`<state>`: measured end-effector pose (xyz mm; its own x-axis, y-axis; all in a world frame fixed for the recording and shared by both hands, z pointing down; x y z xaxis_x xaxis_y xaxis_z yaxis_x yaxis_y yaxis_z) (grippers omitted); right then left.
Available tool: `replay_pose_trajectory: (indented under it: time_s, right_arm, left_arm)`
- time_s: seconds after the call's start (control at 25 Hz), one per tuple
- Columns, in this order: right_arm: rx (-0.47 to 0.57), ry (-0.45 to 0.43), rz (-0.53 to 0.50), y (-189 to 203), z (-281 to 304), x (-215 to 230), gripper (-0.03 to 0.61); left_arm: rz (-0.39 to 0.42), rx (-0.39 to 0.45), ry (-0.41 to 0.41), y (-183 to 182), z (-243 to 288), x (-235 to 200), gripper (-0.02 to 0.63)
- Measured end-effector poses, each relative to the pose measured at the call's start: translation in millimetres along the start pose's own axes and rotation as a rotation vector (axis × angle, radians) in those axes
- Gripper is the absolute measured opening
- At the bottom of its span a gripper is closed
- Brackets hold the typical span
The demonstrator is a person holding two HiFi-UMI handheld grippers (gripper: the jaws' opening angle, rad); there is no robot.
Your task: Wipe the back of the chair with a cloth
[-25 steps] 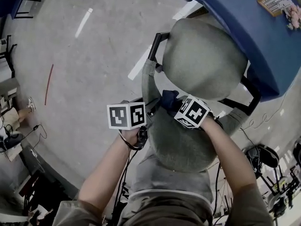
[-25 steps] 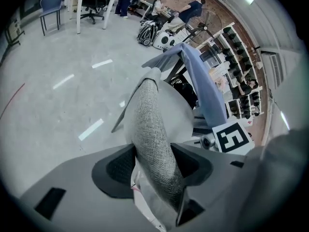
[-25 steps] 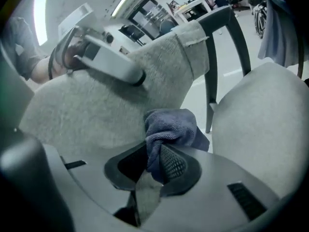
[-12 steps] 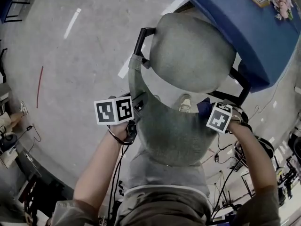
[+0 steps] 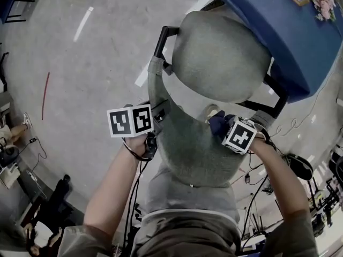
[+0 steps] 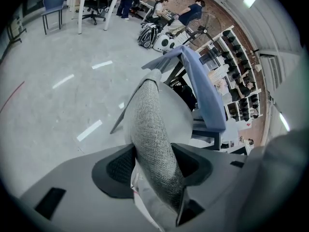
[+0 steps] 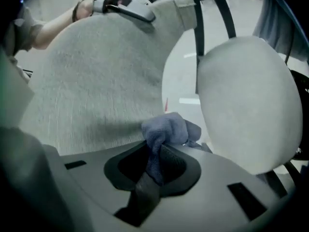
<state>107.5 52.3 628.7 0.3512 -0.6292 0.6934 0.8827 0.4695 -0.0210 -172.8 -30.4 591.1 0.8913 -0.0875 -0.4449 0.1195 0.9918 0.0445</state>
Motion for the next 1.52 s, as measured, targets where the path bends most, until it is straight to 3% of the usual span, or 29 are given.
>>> replay_pose_trajectory:
  time_s: [0.16, 0.28, 0.4, 0.52, 0.72, 0.84, 1.0, 1.2, 1.36, 1.44, 1.52]
  right_arm:
    - [0.255, -0.016, -0.009, -70.7, 4.7, -28.8, 0.08]
    - [0.384, 0.048, -0.045, -119.5, -3.9, -39.9, 0.08]
    - [0.481, 0.118, -0.063, -145.2, -13.0, -37.0, 0.08]
    - [0.527, 0.105, -0.042, -145.8, -15.2, -38.0, 0.08]
    - [0.45, -0.096, -0.041, -90.1, -12.6, -48.5, 0.078]
    - [0.317, -0.185, -0.079, -48.9, -24.0, -53.0, 0.078]
    - [0.052, -0.141, -0.156, 2.7, -36.9, -47.0, 0.078]
    - [-0.139, 0.028, -0.065, 59.6, -70.0, -8.9, 0.078]
    - [-0.171, 0.223, 0.038, 79.1, -95.2, 16.1, 0.078]
    - [-0.154, 0.21, 0.056, 74.4, -88.2, 14.9, 0.078]
    - [-0.104, 0.132, 0.04, 58.9, -70.6, 0.4, 0.078]
  left_arm:
    - [0.006, 0.001, 0.004, -0.5, -1.3, 0.3, 0.245]
    - [0.007, -0.002, 0.002, 0.3, -2.0, -1.2, 0.245]
    - [0.004, -0.003, 0.004, 1.1, -0.5, -1.3, 0.245]
    - [0.008, -0.004, 0.007, 0.2, -0.9, -0.8, 0.245]
    - [0.006, -0.002, 0.012, 1.2, -1.2, -1.6, 0.249]
    - [0.005, 0.001, 0.019, 0.4, -0.8, -0.7, 0.25]
    - [0.0, 0.004, 0.019, 1.9, -1.1, -0.9, 0.25]
    - [0.003, 0.002, 0.021, 1.5, -1.2, -1.0, 0.25]
    - [0.003, 0.007, 0.022, 0.8, -2.2, -1.6, 0.251]
    - [0.003, 0.007, 0.02, 1.1, -1.7, -1.5, 0.252]
    - [0.005, 0.007, 0.018, 1.5, -1.6, -1.4, 0.253]
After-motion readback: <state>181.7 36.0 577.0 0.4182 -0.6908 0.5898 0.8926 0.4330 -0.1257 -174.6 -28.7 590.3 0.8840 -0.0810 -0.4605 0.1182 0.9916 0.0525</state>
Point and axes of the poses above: the fingertips, and each gripper's own axes: z forward along the fingers, x to its right, y out of its underside, the point moved 10 cm from there along -z, backward along the fingers, and after that the axes turned 5 degrees about -y, right-handed, at the moved point
